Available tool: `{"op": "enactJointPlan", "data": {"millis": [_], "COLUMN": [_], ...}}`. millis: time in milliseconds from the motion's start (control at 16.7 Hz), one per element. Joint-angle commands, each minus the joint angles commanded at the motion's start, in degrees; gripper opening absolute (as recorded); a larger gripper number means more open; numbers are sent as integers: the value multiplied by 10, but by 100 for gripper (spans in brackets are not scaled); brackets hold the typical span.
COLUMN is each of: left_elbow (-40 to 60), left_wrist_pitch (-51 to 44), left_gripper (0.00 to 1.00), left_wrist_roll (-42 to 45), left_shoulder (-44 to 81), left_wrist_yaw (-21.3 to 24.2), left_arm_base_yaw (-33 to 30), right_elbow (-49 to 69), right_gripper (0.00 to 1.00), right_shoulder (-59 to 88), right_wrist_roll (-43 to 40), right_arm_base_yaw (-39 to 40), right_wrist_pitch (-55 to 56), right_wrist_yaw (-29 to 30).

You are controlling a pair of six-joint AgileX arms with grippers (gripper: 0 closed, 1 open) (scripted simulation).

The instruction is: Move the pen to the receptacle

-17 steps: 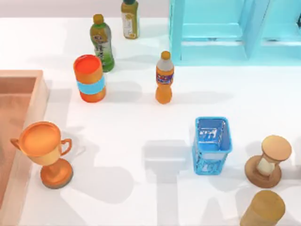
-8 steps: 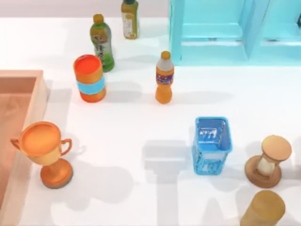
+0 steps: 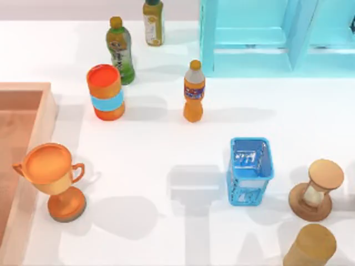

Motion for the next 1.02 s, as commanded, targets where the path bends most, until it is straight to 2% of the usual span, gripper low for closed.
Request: {"op": "enactJointPlan", "data": {"millis": [660, 1020], "left_elbow": [0, 0], "left_wrist_pitch": [0, 0], "left_gripper": [98, 100], "left_wrist_roll": [0, 0], "left_shoulder": [0, 0], "left_wrist_yaw": [0, 0], "left_arm_base_yaw": [0, 0], "right_elbow": [0, 0], "right_gripper": [100, 100], "right_shoulder": [0, 0], "right_wrist_roll": [0, 0], "right_arm_base_yaw": [0, 0], "right_wrist_pitch": [0, 0], "right_wrist_yaw": [0, 0]}}
